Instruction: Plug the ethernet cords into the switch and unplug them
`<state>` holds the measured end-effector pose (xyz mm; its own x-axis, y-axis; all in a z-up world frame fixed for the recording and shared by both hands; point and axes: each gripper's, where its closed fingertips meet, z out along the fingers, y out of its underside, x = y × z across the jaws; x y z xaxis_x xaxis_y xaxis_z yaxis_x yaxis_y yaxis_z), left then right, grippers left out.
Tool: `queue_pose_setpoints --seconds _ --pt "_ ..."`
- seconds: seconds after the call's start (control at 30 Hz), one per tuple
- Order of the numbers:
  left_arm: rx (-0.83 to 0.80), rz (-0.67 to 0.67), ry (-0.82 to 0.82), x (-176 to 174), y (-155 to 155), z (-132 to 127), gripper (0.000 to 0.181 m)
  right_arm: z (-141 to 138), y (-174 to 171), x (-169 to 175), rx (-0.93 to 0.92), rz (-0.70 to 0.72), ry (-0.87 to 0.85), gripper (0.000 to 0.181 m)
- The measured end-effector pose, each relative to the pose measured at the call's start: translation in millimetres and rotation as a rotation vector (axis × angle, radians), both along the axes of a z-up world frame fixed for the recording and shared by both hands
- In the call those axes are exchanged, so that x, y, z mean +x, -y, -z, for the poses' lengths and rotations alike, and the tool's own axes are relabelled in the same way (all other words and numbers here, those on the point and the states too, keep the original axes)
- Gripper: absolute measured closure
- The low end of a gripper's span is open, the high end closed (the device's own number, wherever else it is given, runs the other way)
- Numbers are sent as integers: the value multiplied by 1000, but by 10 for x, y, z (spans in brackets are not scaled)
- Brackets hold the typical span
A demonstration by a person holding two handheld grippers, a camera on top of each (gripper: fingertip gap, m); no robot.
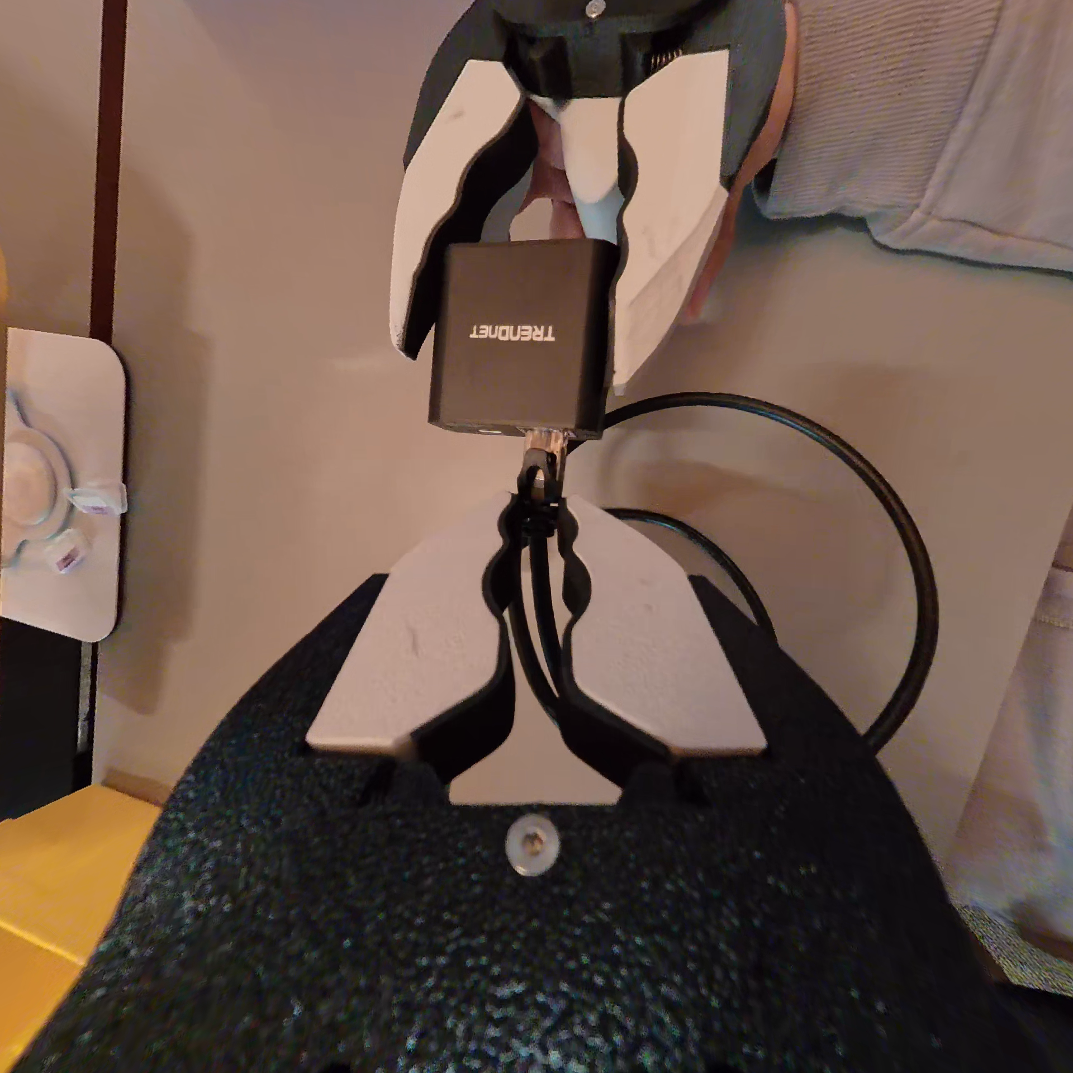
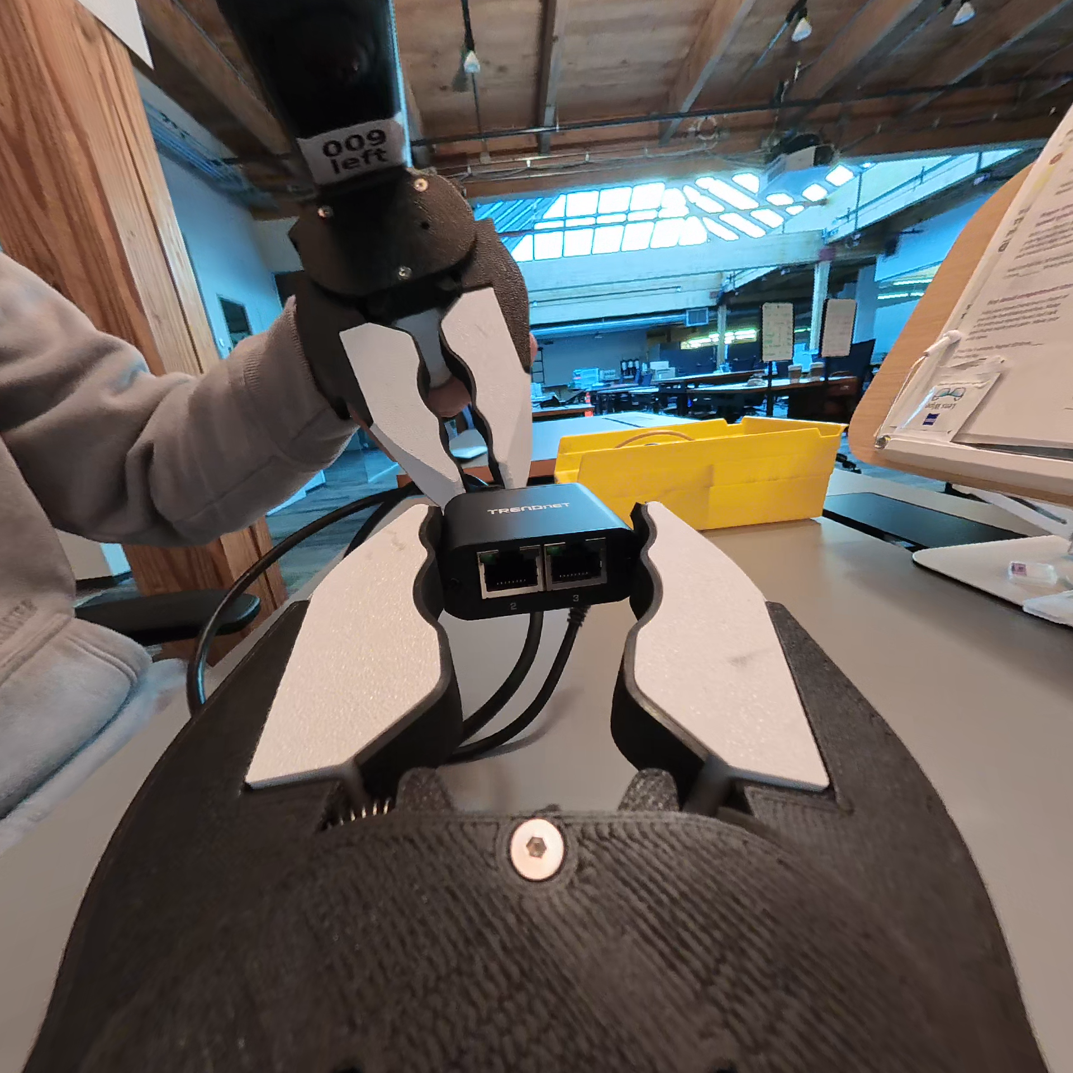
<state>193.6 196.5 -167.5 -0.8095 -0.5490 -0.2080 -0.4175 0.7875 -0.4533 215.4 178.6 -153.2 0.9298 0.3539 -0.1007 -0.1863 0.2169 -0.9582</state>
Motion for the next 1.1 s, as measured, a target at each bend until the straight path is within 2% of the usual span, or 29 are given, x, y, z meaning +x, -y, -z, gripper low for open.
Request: queue_pose_setpoints --seconds 0.1,0.3,0.4,0.57,0.67,0.8,0.9,0.97,1.1 --pt "-99 37 -17 -30 44 1 170 -2 24 -23 3 -26 7 118" --pt "-608 36 27 20 226 -266 165 -217 185 80 138 -12 -52 118" --pt "-729 7 50 26 236 -287 166 -217 202 78 143 3 -46 118" --pt "-740 -38 94 71 198 -235 170 -197 179 64 135 14 -39 118" --pt "-668 -32 120 49 153 -169 170 -135 135 47 94 21 -23 117" --pt "-666 -35 161 23 130 -191 170 -115 88 16 85 -20 -96 117" --pt "-556 -2 164 7 99 -82 171 -29 39 -36 14 -31 -55 117" --pt "-626 -20 181 42 122 -169 171 -85 41 -18 53 -39 -101 117" --pt "-639 -26 183 93 120 -141 170 -61 41 24 43 -23 -113 117"
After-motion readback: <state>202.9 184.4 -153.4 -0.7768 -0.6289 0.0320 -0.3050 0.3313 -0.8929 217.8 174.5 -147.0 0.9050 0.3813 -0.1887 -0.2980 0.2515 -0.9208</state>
